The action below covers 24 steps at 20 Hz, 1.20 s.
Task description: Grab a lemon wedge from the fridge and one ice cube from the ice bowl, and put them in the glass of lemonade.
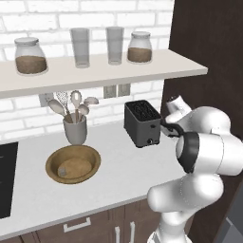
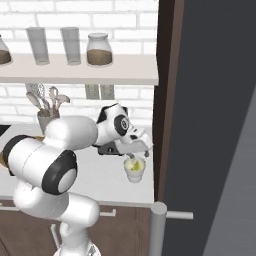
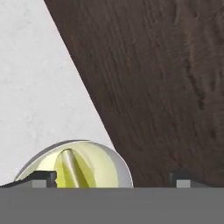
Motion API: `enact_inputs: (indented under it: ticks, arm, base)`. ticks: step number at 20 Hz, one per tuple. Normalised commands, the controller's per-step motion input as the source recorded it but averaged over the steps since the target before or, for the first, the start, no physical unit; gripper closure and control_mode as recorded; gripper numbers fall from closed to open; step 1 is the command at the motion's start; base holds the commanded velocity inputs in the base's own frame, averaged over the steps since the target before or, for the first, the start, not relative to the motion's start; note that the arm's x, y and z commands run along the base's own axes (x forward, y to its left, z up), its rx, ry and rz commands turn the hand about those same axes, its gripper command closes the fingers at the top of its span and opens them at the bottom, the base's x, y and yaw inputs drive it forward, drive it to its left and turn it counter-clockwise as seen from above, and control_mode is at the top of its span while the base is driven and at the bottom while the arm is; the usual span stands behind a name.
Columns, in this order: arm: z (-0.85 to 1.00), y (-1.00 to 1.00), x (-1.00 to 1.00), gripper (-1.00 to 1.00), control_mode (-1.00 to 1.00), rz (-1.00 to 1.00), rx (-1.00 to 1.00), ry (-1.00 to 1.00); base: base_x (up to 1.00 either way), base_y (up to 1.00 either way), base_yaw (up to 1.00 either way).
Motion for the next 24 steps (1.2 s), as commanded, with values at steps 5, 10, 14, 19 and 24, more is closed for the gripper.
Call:
enact_inputs:
  ticks: [5, 10, 14, 19, 24]
  arm:
    - [-0.37, 0.15, -0.13, -1.0, -1.0, 0.0, -0.06, -0.1]
    - [-0.31, -0.1, -0.25, -1.0, -1.0, 0.0, -0.09, -0.06]
    - [0.3, -0.12, -0.26, -1.0, -1.0, 0.0, 0.0, -0.18]
    - [0.9, 0.0, -0.03, -1.0, -1.0, -0.02, 0.0, -0.25]
    - [1.0, 0.16, -0.23, -1.0, -1.0, 0.0, 0.02, -0.32]
  base:
    - [0.0, 0.0, 0.0]
    - [0.0, 0.0, 0.0]
    - [0.0, 0.0, 0.0]
    - [0.0, 0.0, 0.0]
    - [0.0, 0.0, 0.0]
